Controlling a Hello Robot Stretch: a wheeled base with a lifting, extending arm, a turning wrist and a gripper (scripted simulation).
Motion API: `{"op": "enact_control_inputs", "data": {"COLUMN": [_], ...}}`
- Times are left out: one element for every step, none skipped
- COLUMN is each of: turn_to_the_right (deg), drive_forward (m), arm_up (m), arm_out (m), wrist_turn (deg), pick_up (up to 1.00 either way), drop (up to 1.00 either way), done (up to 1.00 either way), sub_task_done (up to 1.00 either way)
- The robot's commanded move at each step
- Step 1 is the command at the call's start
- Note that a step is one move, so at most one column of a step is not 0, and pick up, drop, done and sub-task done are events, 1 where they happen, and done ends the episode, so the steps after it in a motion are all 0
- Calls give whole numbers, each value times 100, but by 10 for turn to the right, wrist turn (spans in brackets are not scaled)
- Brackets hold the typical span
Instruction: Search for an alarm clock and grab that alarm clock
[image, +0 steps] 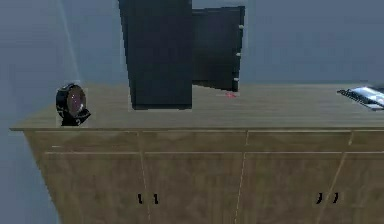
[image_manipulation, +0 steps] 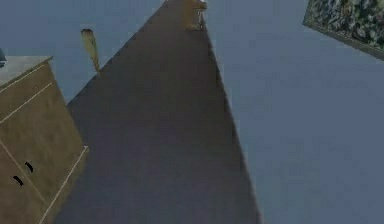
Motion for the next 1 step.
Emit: {"op": "enact_control_inputs", "data": {"turn_to_the_right": [0], "drive_forward": [5], "arm_up": [0], "arm_out": [0], "wrist_turn": [0], "pick_up": [0], "drop": [0], "done": [0], "sub_task_done": [0]}}
